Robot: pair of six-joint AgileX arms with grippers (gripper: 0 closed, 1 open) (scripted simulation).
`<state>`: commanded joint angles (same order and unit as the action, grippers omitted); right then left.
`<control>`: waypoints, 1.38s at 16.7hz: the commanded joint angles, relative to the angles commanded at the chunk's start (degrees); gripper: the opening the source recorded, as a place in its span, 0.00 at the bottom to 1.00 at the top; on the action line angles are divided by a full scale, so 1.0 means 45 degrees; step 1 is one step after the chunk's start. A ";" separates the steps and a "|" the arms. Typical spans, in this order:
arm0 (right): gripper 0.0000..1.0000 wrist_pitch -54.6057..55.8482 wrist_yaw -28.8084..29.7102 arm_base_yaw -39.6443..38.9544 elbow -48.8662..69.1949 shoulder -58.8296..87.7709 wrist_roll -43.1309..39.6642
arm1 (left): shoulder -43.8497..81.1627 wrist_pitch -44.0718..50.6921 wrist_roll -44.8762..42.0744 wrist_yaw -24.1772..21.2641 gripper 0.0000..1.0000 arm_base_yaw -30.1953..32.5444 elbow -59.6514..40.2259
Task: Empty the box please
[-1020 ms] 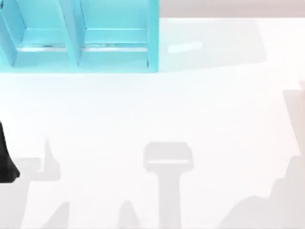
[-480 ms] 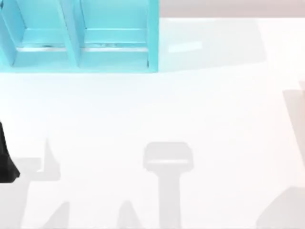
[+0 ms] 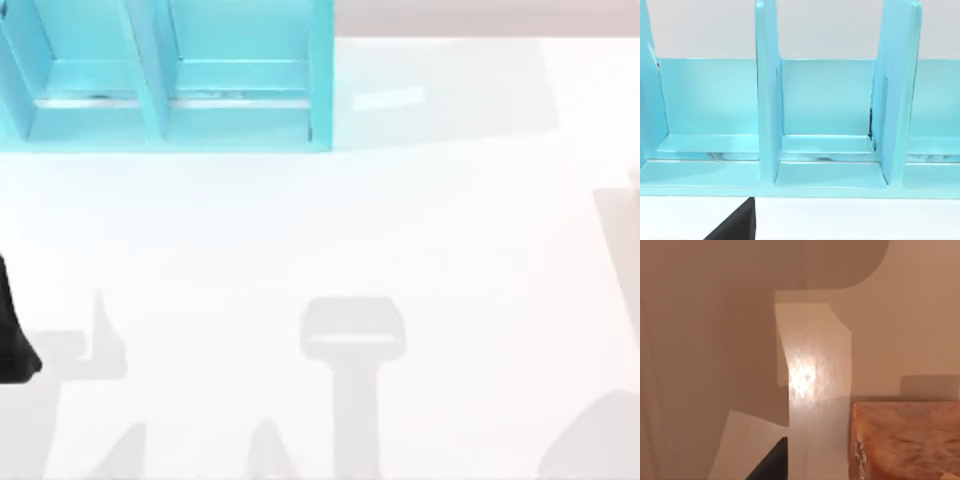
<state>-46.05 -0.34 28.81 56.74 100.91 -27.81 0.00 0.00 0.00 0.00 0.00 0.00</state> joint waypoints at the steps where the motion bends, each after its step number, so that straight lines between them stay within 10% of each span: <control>1: 0.55 0.0000 0.0000 0.0000 0.0000 0.0000 0.0000 | 0.0000 0.0000 0.0000 0.0000 1.00 0.0000 0.0000; 8: 0.02 0.0000 0.0000 0.0000 0.0000 0.0000 0.0000 | 0.0000 0.0000 0.0000 0.0000 1.00 0.0000 0.0000; 23: 0.00 -0.1796 -0.0016 0.0010 0.1206 -0.0366 -0.0042 | 0.0000 0.0000 0.0000 0.0000 1.00 0.0000 0.0000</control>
<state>-54.13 -0.41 28.86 62.16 99.26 -28.00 0.00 0.00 0.00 0.00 0.00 0.00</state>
